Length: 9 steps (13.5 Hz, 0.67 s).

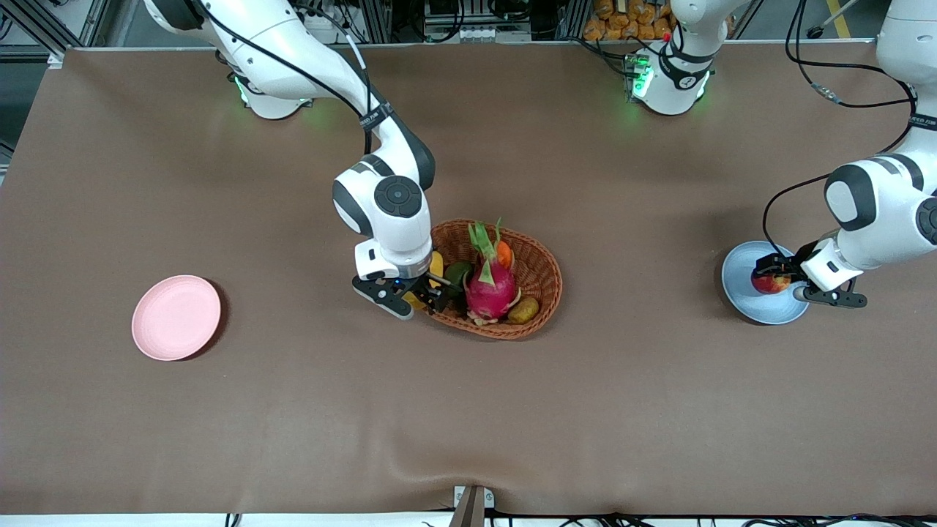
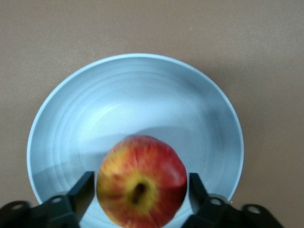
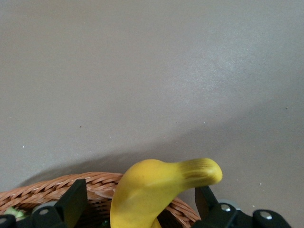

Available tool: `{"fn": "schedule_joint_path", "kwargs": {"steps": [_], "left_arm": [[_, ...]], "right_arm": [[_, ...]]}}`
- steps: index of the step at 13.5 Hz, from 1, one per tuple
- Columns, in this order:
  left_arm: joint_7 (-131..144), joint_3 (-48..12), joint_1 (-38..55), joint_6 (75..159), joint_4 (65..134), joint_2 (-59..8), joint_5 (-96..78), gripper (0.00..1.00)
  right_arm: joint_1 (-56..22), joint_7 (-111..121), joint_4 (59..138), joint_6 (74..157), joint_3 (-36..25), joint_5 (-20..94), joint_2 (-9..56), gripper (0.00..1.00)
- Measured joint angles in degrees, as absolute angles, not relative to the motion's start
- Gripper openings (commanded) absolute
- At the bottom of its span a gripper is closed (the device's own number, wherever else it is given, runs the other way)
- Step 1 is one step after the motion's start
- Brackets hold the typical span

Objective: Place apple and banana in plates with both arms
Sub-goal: 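Lower the apple onto the blue plate while the right gripper grasps the banana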

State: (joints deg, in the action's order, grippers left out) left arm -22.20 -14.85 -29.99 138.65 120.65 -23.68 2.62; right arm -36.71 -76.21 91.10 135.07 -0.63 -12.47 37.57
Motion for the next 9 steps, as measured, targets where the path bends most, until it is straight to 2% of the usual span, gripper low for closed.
{"fn": "schedule_joint_path", "kwargs": {"steps": [2, 4, 6, 9], "left_arm": [[-22.25, -14.91, -29.99, 138.65, 120.57, -23.63, 2.62, 1.00], [-22.29, -15.05, -29.99, 138.39, 120.21, -23.33, 2.62, 1.00], [-22.30, -15.33, -29.98, 138.33, 119.71, -22.82, 2.62, 1.00], [-22.30, -16.36, -29.96, 136.19, 117.26, -21.63, 2.62, 1.00]], "right_arm": [[-36.72, -76.21, 91.10, 135.29, -0.62, -12.68, 38.05, 0.98], [-36.77, -76.21, 91.13, 135.47, -0.62, -13.31, 38.54, 0.90], [-37.01, -76.21, 91.14, 135.86, -0.59, -14.44, 39.33, 0.65], [-37.35, -76.37, 90.95, 136.84, -0.60, -14.91, 39.69, 0.08]]}}
